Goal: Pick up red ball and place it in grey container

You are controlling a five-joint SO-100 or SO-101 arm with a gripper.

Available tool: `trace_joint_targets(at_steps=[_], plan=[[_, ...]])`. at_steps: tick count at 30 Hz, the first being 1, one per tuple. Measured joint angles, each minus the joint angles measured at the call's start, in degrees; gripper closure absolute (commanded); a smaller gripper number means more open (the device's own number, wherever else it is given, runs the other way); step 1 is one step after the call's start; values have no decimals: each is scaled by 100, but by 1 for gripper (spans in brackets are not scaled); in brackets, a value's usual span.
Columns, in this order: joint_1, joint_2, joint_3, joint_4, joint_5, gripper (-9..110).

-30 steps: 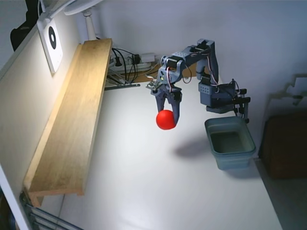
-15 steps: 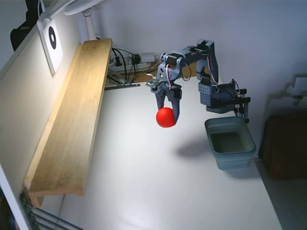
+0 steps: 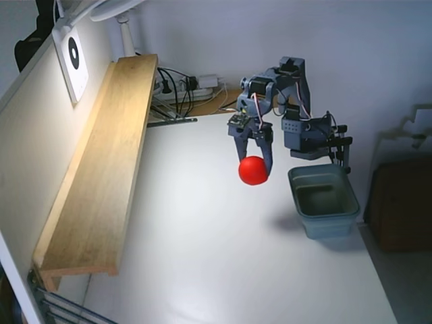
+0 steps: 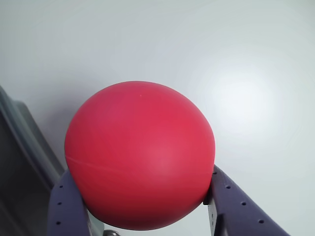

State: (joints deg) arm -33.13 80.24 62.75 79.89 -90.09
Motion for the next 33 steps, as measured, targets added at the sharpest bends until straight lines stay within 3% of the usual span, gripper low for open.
trace_joint_targets(at_steps=[18,33], plan=[[-1758,0,0,0,0,78],[-2109,0,0,0,0,78]])
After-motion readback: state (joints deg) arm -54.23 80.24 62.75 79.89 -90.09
